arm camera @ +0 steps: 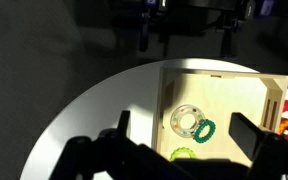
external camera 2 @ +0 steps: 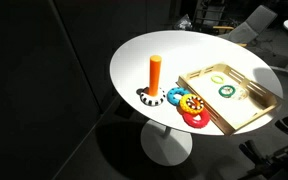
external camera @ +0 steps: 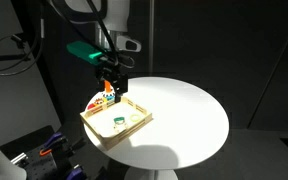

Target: Pick up the black and white ring and put it in the tray

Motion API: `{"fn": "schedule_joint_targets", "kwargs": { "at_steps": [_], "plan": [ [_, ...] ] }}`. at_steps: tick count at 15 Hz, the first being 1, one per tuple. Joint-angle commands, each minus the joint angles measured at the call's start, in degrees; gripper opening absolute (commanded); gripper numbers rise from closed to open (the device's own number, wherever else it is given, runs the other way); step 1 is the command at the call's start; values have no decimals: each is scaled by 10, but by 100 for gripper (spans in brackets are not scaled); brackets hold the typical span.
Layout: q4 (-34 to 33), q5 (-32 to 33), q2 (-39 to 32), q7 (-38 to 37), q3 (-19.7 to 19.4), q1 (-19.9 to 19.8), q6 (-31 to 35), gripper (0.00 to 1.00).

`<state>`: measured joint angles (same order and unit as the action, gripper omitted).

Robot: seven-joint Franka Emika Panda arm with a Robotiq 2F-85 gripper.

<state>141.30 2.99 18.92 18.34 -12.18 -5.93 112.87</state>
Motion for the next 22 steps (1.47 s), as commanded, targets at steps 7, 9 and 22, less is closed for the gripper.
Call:
{"fn": "schedule_joint_targets", "kwargs": {
  "at_steps": [7,9,22],
  "plan": [
    [-9,-2,-12,-3,8,-1,3,100],
    [-17,-4,-29,-5,14,4,8,100],
    [-52,-24,-120,-48,91,54,112,100]
  ]
}}
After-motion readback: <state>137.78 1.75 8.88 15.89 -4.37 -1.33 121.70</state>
